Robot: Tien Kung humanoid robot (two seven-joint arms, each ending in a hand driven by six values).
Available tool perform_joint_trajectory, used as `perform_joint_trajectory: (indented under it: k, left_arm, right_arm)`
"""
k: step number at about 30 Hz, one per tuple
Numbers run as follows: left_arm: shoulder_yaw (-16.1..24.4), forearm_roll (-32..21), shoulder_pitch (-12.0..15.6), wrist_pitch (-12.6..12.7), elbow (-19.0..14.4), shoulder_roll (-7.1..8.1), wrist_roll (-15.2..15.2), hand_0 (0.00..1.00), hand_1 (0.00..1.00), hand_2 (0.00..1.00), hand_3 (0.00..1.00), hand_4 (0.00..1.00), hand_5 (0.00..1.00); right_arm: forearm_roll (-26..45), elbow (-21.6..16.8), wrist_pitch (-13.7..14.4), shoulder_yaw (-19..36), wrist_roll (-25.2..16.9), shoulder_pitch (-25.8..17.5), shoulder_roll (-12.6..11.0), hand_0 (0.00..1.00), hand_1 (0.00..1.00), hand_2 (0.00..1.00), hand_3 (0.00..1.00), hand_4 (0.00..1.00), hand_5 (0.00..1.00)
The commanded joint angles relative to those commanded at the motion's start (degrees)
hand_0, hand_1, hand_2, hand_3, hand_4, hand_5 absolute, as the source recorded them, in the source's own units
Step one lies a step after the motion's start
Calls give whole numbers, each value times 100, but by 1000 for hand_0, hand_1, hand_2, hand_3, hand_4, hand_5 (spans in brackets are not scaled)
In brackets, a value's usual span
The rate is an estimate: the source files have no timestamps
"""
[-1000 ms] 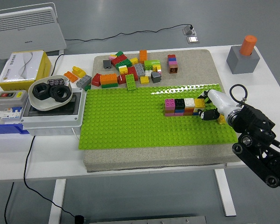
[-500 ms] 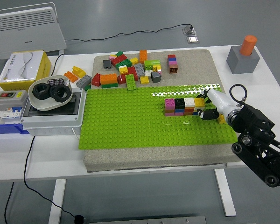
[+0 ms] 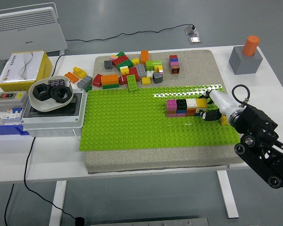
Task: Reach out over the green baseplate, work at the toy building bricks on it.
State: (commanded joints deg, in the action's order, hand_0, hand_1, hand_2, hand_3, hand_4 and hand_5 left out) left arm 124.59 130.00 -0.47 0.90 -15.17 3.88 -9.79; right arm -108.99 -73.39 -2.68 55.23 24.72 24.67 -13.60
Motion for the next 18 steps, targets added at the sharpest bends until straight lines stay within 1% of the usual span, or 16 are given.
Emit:
perform_joint_trajectory:
  k: [5, 6, 11, 12, 13, 15, 17, 18]
  left_arm:
    - [5, 0, -6, -4, -1, 1, -1, 788, 729, 641, 459, 656, 398]
    - [7, 0, -6, -4, -1, 0, -1, 788, 729, 641, 460, 655, 397]
    - [24, 0, -2, -10, 2, -7, -3, 788, 729, 641, 460, 655, 397]
    - [26, 0, -1, -10, 3, -8, -3, 788, 729, 641, 459, 657, 400]
    - [29, 0, -1, -11, 4, -8, -3, 788, 729, 641, 459, 657, 400]
    - [40, 0, 3, -12, 8, -11, -5, 788, 729, 641, 459, 657, 400]
    - [53, 0, 10, -14, 12, -12, -5, 788, 729, 641, 459, 657, 400]
    - [60, 0, 12, -14, 13, -12, -5, 788, 729, 641, 459, 658, 399]
  right_arm:
    - [18, -14, -137, 43, 27, 3, -8, 744, 755, 801, 781, 671, 69]
    - [22, -20, -159, 46, 29, 3, -12, 762, 773, 837, 910, 843, 103]
    - [47, -61, -218, 66, -24, 9, -35, 762, 773, 837, 910, 843, 103]
    - [46, -64, -217, 71, -43, 12, -39, 774, 786, 855, 981, 884, 142]
    - [45, -69, -208, 78, -64, 16, -45, 774, 786, 855, 981, 884, 142]
    - [28, -94, -154, 97, -125, 28, -68, 774, 786, 855, 981, 884, 142]
    - [14, -134, -43, 96, -151, 37, -98, 774, 786, 855, 981, 884, 142]
    - [-26, -186, 60, 91, -145, 37, -124, 783, 812, 877, 998, 973, 287]
